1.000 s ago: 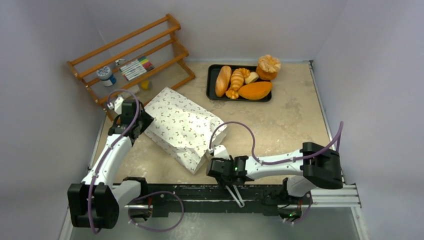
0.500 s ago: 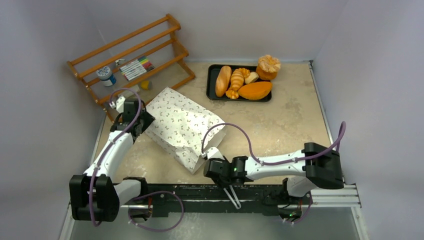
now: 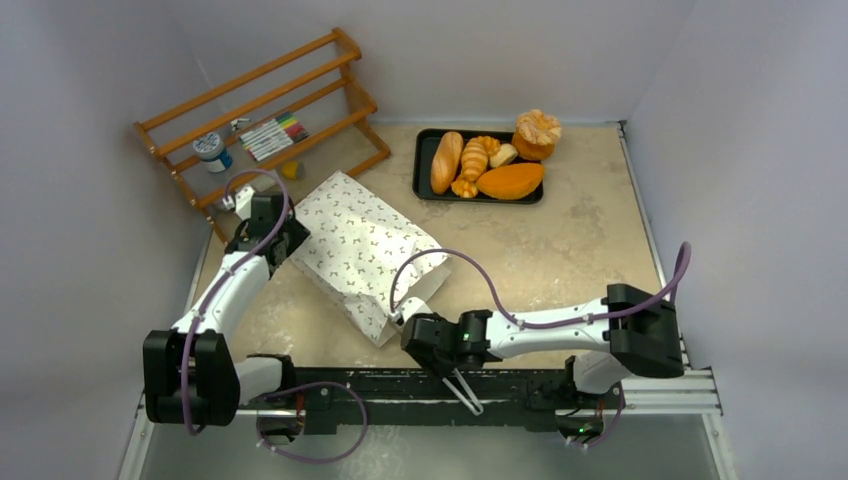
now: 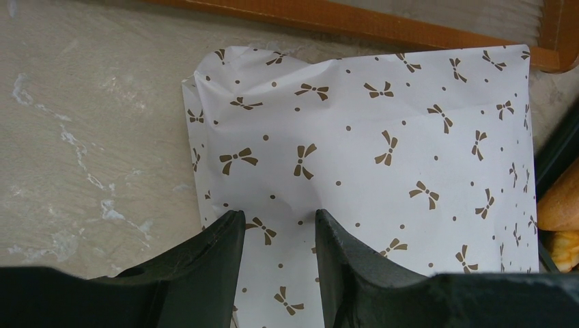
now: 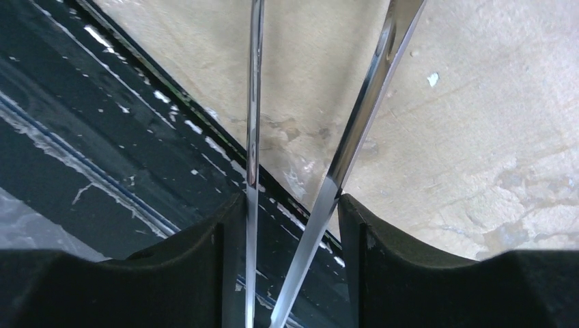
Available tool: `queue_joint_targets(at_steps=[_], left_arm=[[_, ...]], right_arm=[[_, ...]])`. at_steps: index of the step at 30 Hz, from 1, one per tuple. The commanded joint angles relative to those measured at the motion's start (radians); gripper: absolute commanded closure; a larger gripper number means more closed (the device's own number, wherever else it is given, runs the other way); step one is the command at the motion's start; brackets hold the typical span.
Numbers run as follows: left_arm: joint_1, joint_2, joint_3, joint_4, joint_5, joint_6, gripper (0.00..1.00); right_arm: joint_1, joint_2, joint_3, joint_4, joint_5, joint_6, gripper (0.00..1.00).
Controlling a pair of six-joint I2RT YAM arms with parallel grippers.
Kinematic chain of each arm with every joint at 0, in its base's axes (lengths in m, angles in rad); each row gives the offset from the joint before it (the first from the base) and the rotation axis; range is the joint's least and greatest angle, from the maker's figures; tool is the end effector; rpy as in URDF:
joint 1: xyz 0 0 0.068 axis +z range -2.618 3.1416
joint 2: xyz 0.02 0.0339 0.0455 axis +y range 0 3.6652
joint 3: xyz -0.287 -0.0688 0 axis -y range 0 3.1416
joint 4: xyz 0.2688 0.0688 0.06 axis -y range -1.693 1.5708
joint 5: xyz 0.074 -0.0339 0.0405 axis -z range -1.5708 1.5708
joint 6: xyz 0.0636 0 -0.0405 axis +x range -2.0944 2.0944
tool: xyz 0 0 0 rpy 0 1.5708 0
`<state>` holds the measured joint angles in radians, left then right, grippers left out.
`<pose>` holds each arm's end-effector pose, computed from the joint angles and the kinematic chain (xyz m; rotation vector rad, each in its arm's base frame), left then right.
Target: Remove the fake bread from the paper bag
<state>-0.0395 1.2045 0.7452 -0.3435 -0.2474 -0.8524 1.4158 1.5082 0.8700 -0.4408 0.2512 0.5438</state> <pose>0.2794 0.0045 0.2185 -1.0350 2.1067 -0.1456 0.0647 0.3115 0.1685 -1.0390 2.4282 0.3644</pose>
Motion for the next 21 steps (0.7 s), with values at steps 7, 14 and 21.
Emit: queue_joint_targets(at_steps=[7, 14, 21], left_arm=[[0.006, -0.017, 0.036, 0.035, -0.029, 0.038, 0.58], [0.006, -0.010, 0.042, 0.035, -0.022, 0.035, 0.58], [0.006, -0.014, 0.033, 0.039, -0.016, 0.030, 0.58]], right_arm=[[0.006, 0.037, 0.078, -0.007, -0.028, -0.090, 0.45], [0.002, 0.069, 0.089, 0.009, -0.026, -0.125, 0.44], [-0.007, 0.105, 0.137, 0.026, -0.006, -0.152, 0.44]])
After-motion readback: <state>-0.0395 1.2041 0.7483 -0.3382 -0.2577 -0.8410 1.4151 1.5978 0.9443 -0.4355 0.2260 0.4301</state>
